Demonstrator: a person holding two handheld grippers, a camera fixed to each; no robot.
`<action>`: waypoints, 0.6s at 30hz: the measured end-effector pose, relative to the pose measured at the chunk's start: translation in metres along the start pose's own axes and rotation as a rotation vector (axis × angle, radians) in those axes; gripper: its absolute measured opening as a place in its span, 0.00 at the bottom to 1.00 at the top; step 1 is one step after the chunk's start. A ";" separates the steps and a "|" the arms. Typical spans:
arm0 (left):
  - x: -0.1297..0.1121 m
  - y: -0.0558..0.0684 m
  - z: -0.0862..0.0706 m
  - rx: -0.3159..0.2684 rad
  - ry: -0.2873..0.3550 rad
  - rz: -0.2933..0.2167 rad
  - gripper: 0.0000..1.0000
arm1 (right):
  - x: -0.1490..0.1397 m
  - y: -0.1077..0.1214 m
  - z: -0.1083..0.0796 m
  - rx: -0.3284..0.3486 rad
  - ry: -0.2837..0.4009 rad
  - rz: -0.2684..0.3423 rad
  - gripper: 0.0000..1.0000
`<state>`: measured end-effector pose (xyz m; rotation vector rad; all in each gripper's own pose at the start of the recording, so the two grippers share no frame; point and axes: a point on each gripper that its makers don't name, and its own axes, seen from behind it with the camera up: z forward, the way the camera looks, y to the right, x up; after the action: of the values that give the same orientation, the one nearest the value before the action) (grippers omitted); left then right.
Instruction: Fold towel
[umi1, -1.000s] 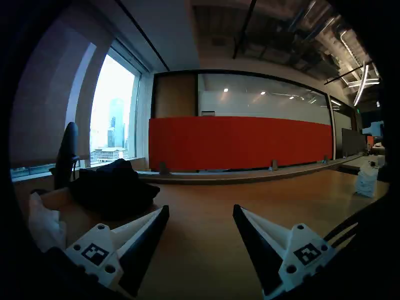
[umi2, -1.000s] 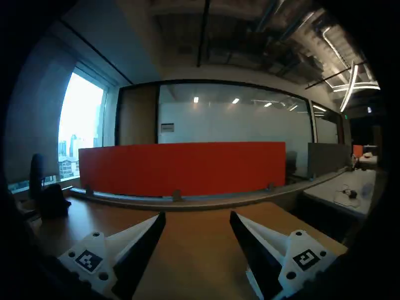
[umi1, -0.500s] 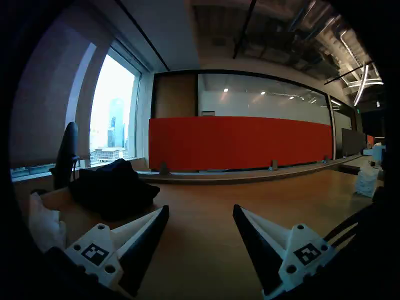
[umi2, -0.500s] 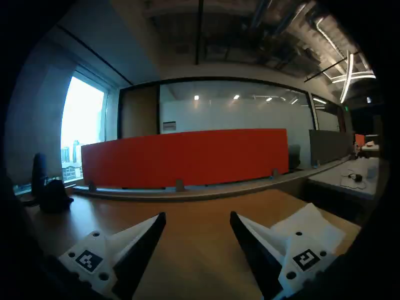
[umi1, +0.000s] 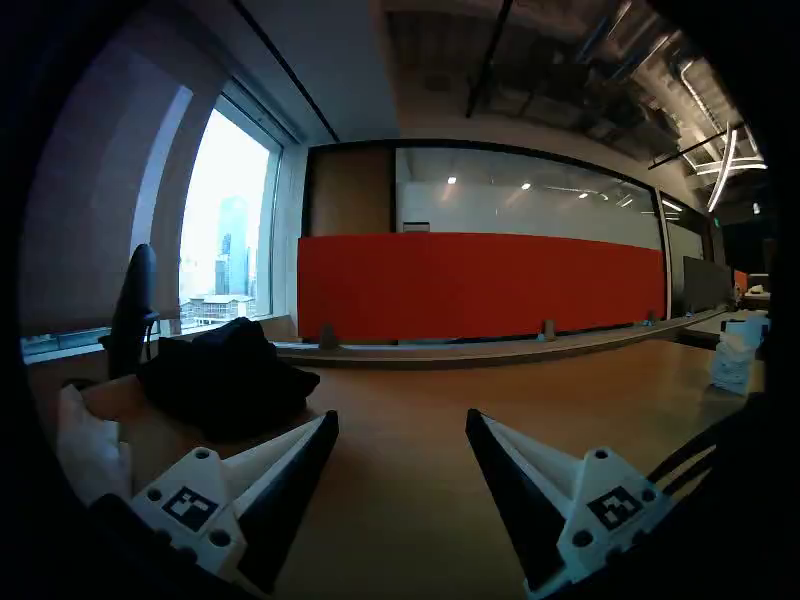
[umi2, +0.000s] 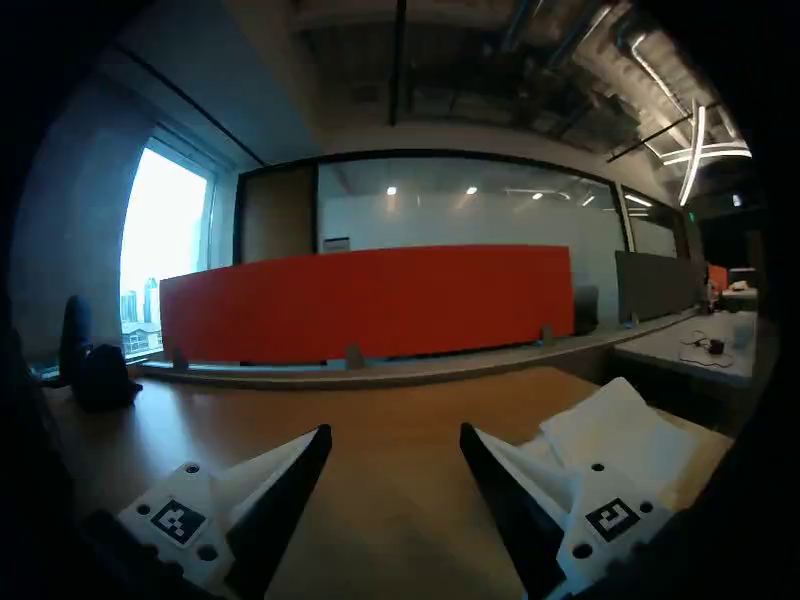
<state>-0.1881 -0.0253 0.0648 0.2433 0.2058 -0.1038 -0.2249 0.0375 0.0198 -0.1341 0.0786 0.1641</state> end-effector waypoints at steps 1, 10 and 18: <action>0.000 0.000 0.000 0.000 0.000 0.000 0.95 | -0.002 -0.001 0.001 0.002 0.000 -0.004 0.99; 0.000 -0.001 0.000 0.000 0.000 0.000 0.94 | -0.015 -0.002 0.002 0.009 -0.004 -0.018 0.99; 0.000 -0.001 0.000 0.000 0.000 0.000 0.94 | -0.014 -0.007 -0.003 0.022 0.012 -0.049 0.99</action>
<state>-0.1883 -0.0260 0.0641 0.2434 0.2058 -0.1037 -0.2376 0.0282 0.0188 -0.1151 0.0891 0.1139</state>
